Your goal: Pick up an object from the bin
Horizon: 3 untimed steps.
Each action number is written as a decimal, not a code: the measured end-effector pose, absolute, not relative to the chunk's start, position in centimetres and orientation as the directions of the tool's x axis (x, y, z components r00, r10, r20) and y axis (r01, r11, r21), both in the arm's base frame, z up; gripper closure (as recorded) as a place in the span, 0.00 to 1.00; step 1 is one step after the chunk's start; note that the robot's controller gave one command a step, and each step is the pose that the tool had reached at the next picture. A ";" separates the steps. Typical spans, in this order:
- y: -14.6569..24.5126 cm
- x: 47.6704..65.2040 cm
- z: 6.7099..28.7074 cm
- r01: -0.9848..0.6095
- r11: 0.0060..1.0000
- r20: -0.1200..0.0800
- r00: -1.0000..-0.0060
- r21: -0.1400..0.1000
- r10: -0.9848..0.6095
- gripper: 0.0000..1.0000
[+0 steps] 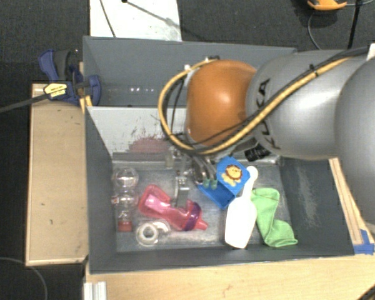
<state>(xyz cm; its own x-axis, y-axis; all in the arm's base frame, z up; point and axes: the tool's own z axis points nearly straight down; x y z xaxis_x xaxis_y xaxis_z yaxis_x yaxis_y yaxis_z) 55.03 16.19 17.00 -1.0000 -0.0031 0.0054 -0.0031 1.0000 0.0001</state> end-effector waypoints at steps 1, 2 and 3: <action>16.1 55.2 17.5 0.002 1.000 -0.003 -1.000 0.001 0.002 0.00; 13.7 50.7 10.2 -0.050 0.999 -0.005 -0.999 0.002 -0.050 0.00; 12.7 48.5 9.3 0.023 1.000 0.004 -1.000 0.000 0.023 0.00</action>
Offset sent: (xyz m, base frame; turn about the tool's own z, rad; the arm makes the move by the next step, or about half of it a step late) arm -0.0636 -0.0359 -0.1000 -0.0681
